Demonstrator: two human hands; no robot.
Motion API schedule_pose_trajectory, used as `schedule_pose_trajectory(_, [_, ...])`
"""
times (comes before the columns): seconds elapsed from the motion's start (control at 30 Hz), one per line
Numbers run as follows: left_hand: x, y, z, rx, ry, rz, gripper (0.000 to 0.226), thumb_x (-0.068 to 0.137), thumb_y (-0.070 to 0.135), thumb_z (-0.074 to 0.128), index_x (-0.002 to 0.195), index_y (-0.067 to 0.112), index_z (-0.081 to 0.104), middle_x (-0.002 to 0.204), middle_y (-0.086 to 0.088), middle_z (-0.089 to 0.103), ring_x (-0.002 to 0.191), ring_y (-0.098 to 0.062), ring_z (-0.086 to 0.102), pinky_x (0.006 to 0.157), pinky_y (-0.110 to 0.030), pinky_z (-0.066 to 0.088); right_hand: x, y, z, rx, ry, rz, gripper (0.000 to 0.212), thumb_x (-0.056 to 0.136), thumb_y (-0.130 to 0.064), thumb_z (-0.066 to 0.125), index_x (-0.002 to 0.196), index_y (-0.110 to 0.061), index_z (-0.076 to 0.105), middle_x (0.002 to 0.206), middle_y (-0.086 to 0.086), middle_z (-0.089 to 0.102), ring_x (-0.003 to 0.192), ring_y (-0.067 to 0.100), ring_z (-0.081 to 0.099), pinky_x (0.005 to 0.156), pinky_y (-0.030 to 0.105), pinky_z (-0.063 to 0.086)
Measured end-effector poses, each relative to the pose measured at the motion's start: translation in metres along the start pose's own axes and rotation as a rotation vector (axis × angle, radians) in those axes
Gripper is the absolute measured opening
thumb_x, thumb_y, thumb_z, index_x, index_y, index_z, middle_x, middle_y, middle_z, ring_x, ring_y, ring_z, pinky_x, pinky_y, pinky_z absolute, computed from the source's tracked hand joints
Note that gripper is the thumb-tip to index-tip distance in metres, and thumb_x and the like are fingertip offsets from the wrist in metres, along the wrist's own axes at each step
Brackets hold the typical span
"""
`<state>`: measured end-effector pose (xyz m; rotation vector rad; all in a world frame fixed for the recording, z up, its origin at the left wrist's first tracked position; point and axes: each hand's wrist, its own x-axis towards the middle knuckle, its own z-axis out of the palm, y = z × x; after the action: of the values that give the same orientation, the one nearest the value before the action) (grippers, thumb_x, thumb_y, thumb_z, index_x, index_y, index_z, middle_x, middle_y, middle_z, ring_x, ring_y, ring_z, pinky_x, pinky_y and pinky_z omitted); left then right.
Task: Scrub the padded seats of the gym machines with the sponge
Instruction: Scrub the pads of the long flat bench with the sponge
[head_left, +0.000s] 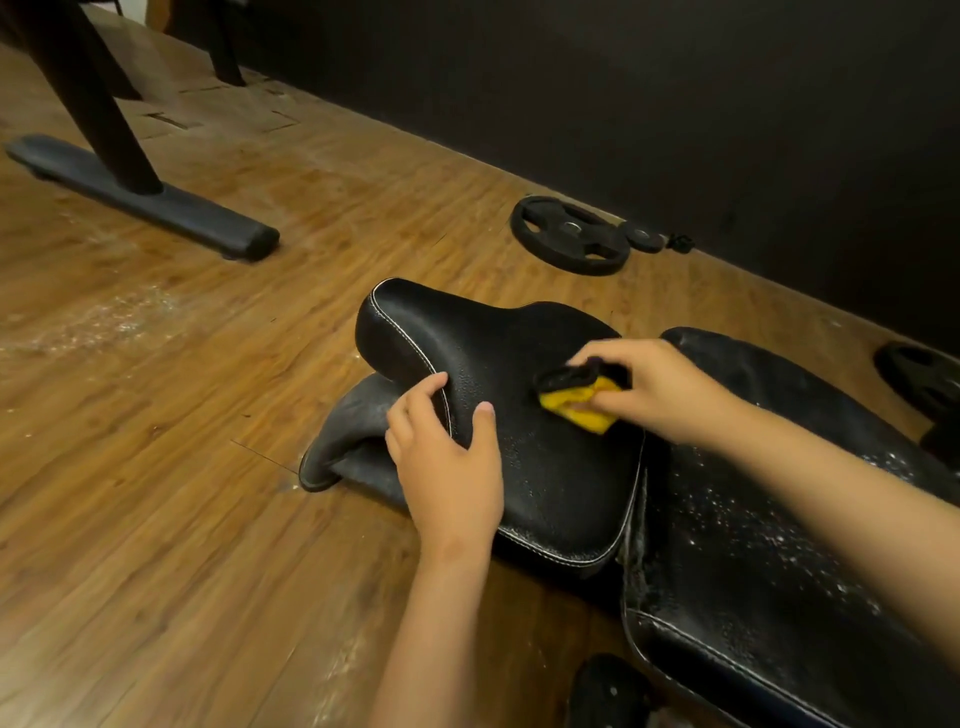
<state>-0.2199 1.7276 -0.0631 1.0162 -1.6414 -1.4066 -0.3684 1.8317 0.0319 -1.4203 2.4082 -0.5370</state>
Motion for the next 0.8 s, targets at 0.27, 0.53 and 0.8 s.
schedule_pose_trajectory(0.27, [0.0,-0.002,0.002,-0.029,0.008,0.03,0.032,0.092,0.028,0.061,0.122,0.032,0.051,0.122,0.011,0.045,0.122,-0.013,0.044,0.105,-0.034,0.037,0.073,0.077,-0.019,-0.083,0.351,0.348,0.017,0.086,-0.018,0.069,0.102,-0.014,0.066,0.1,0.004,0.067,0.1,0.023,0.06,0.08,0.034,0.048])
schedule_pose_trajectory(0.53, [0.004,-0.009,0.003,-0.055,0.023,0.011,0.025,0.097,0.026,0.05,0.121,0.032,0.053,0.123,0.009,0.047,0.122,-0.012,0.048,0.105,-0.037,0.04,0.069,0.016,0.008,-0.027,0.16,0.02,0.021,0.082,-0.025,0.072,0.101,-0.018,0.067,0.095,0.0,0.068,0.09,0.016,0.062,0.078,0.039,0.054])
schedule_pose_trajectory(0.8, [0.003,-0.006,0.003,-0.117,0.029,-0.01,0.024,0.1,0.02,0.045,0.12,0.028,0.057,0.12,0.012,0.049,0.111,0.003,0.048,0.093,-0.016,0.037,0.102,0.015,0.005,-0.006,0.229,0.129,0.029,0.087,-0.023,0.068,0.115,-0.016,0.063,0.109,0.005,0.063,0.1,0.021,0.059,0.085,0.038,0.052])
